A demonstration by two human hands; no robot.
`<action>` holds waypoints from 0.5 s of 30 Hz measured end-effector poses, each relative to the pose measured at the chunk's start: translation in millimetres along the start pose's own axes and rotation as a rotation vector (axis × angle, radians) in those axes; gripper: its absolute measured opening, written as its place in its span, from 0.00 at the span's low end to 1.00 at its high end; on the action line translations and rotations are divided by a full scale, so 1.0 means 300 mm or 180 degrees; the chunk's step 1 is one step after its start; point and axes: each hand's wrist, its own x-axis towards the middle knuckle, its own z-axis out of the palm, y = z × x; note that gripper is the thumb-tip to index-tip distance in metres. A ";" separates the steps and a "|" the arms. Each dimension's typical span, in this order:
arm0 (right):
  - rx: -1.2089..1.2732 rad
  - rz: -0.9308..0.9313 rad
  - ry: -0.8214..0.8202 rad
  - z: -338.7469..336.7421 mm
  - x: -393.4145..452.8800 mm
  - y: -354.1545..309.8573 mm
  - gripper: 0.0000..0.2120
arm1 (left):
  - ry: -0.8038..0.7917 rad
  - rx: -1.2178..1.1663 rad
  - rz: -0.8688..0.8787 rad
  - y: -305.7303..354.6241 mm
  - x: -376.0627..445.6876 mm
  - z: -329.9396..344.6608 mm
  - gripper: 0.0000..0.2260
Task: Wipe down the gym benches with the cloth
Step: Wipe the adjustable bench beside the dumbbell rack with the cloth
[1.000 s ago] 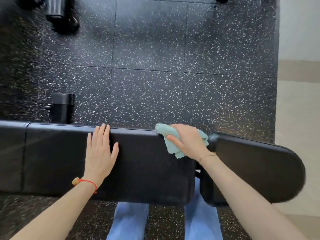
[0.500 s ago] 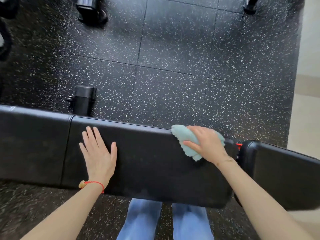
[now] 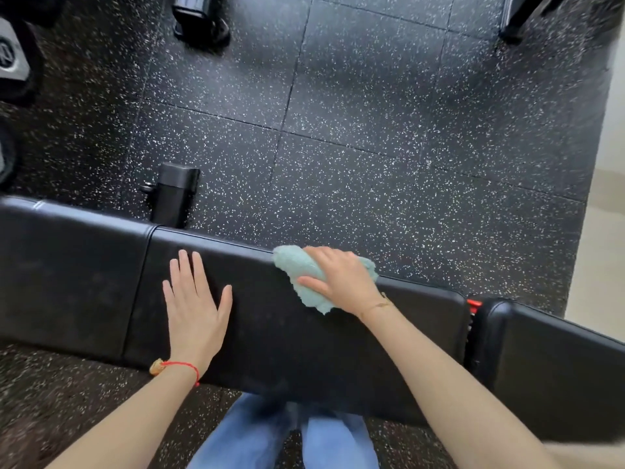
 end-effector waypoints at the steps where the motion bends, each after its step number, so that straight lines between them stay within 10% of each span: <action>1: -0.0010 0.0113 0.0028 -0.009 -0.058 0.071 0.31 | 0.0008 0.0021 0.0023 -0.005 0.001 -0.007 0.33; 7: -0.0186 0.0519 0.0134 -0.033 -0.217 0.244 0.32 | 0.0056 0.0111 -0.0099 -0.078 0.031 -0.040 0.33; 15: -0.0238 0.0055 0.0205 0.051 0.231 -0.304 0.32 | 0.0115 -0.0226 -0.0412 -0.305 0.136 -0.062 0.35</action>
